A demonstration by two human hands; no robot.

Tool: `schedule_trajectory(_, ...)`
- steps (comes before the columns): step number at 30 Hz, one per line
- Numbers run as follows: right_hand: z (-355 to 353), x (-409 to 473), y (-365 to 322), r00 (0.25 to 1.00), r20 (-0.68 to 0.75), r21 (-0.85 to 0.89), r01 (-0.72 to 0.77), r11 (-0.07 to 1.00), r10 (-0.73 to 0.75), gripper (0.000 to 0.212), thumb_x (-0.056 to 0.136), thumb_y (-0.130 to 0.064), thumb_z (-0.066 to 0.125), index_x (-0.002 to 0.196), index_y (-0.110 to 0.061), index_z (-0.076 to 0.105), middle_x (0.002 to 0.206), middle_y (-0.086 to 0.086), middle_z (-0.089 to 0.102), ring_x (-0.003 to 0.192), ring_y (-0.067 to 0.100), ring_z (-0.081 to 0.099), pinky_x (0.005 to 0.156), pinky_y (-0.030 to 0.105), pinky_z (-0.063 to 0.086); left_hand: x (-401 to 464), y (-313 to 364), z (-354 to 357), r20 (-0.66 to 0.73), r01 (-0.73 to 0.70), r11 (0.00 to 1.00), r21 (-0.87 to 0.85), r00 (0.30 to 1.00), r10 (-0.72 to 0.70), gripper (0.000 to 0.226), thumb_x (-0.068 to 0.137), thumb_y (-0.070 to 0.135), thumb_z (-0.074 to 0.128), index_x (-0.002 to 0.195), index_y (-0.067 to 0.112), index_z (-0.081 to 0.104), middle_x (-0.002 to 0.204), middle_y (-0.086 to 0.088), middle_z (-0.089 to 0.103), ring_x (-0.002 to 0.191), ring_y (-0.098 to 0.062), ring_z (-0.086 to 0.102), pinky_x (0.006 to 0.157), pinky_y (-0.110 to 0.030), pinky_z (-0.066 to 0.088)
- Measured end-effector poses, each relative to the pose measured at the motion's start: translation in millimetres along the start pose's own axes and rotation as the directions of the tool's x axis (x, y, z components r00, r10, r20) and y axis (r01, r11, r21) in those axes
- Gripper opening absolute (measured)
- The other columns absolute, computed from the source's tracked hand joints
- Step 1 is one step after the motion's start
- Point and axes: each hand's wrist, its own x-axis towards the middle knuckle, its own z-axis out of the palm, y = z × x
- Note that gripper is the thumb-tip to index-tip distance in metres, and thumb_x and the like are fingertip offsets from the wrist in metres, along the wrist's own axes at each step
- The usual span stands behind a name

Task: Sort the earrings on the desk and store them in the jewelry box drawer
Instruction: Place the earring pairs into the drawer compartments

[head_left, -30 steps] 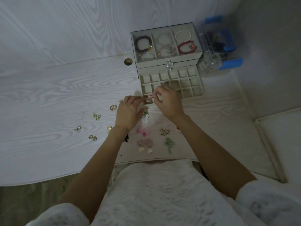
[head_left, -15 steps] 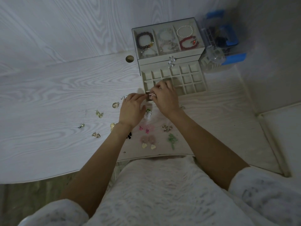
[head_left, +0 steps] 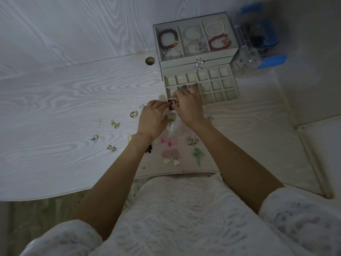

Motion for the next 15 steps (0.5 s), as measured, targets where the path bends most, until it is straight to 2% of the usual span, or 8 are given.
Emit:
schedule_trajectory(2,-1,-4,1,0.998,-0.055,0.062,0.018,0.998,-0.015,0.009,0.081,-0.012,0.064,0.088,-0.008,0.064,0.090,0.010,0.066,0.093,0.029,0.051,0.079,0.039,0.043,-1,2,-4,0.007,0.005,1.000,0.016,1.000,-0.005,0.039,0.084,0.011,0.059,0.123,0.011,0.057,0.126,-0.008,0.058,0.120,-0.028,0.047,0.099,-0.038,0.037)
schedule_trajectory(4,-3,-15,6,0.995,-0.095,0.105,0.033,0.994,-0.023,0.008,0.082,-0.013,0.061,0.087,-0.008,0.065,0.088,0.009,0.065,0.091,0.029,0.051,0.079,0.036,0.040,-7,8,-9,-0.033,0.011,1.000,-0.007,0.999,-0.011,0.034,0.085,0.013,0.059,0.119,0.009,0.059,0.124,-0.010,0.059,0.117,-0.028,0.049,0.098,-0.037,0.038)
schedule_trajectory(7,-1,-45,15,0.990,-0.135,0.133,0.055,0.990,-0.036,0.014,0.084,-0.018,0.054,0.089,-0.010,0.064,0.088,0.007,0.064,0.088,0.029,0.053,0.080,0.031,0.034,-32,18,-13,-0.141,0.004,0.998,-0.067,0.990,-0.013,0.028,0.084,0.019,0.052,0.109,0.011,0.063,0.108,-0.008,0.064,0.100,-0.027,0.054,0.083,-0.032,0.043)
schedule_trajectory(9,2,-70,17,0.992,-0.096,0.133,0.100,0.986,-0.087,0.013,0.083,-0.020,0.056,0.087,-0.011,0.065,0.085,0.006,0.064,0.085,0.028,0.055,0.080,0.031,0.035,-50,19,-10,-0.134,0.035,0.995,-0.098,0.990,-0.048,0.026,0.082,0.015,0.058,0.107,0.012,0.063,0.103,-0.007,0.065,0.095,-0.027,0.055,0.077,-0.034,0.046)
schedule_trajectory(11,7,-87,14,0.990,0.005,0.111,0.138,0.984,-0.139,0.013,0.077,-0.020,0.068,0.086,-0.011,0.067,0.085,0.007,0.066,0.085,0.028,0.055,0.079,0.034,0.039,-62,18,-3,-0.051,0.095,0.992,-0.080,0.994,-0.099,0.034,0.078,0.010,0.067,0.111,0.013,0.063,0.106,-0.007,0.066,0.099,-0.028,0.055,0.078,-0.038,0.049)
schedule_trajectory(15,17,-95,4,0.977,0.114,0.062,0.172,0.983,-0.178,0.022,0.067,-0.019,0.073,0.084,-0.006,0.069,0.080,0.011,0.065,0.078,0.030,0.055,0.066,0.036,0.046,-70,19,7,0.044,0.180,0.984,-0.016,0.983,-0.179,0.035,0.078,0.009,0.066,0.113,0.012,0.064,0.109,-0.010,0.066,0.102,-0.032,0.053,0.078,-0.043,0.051)
